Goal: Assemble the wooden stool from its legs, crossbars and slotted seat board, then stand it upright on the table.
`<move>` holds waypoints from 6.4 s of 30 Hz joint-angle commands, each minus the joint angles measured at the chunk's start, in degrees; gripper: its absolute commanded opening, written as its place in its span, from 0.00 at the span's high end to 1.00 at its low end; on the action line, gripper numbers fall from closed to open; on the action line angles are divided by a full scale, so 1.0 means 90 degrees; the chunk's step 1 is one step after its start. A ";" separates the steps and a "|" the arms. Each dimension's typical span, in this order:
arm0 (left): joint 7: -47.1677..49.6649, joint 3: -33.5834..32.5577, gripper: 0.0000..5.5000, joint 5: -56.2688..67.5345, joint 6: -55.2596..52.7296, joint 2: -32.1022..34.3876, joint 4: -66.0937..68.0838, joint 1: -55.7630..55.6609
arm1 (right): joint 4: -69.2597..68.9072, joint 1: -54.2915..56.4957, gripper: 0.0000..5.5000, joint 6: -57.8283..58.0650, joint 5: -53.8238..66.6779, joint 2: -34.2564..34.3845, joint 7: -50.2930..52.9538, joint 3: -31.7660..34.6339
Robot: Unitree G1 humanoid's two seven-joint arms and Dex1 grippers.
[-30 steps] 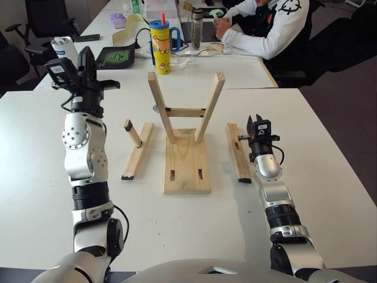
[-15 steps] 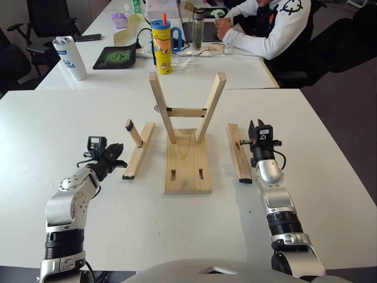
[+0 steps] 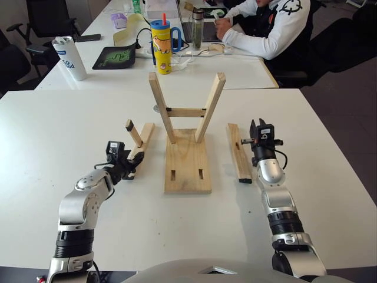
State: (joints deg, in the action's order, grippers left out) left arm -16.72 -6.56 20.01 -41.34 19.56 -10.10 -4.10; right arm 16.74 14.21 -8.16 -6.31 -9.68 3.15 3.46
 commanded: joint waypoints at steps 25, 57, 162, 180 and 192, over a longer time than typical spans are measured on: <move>0.0272 0.0190 0.63 -0.0933 0.1383 -0.0224 0.1311 -0.0403 | 0.0229 0.0302 0.82 -0.0081 -0.0061 -0.0125 -0.0070 -0.0060; -0.1011 0.0482 0.63 -0.0520 0.3540 0.0371 -0.1340 -0.1375 | -0.3343 0.2751 0.33 0.6222 0.7776 0.0239 -0.1132 0.1220; -0.3318 0.2959 0.41 -0.1185 0.1554 0.1904 -0.1323 -0.0168 | -0.1264 0.3160 0.81 0.5142 0.9096 0.0222 0.0406 0.2393; -0.2659 0.3498 0.41 -0.2425 0.2782 0.0630 0.1040 -0.1228 | -0.1352 0.3065 0.81 0.5244 0.8799 0.0123 0.0250 0.2201; -0.2021 0.3030 0.41 -0.2586 0.3632 -0.0056 0.2360 -0.1684 | -0.1336 0.2455 0.81 0.5347 0.6254 -0.0829 -0.1273 0.0642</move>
State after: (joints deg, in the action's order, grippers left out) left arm -36.13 21.63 -2.47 -10.39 19.98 8.80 -17.16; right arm 4.41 36.99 40.80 52.40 -16.90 -6.97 10.35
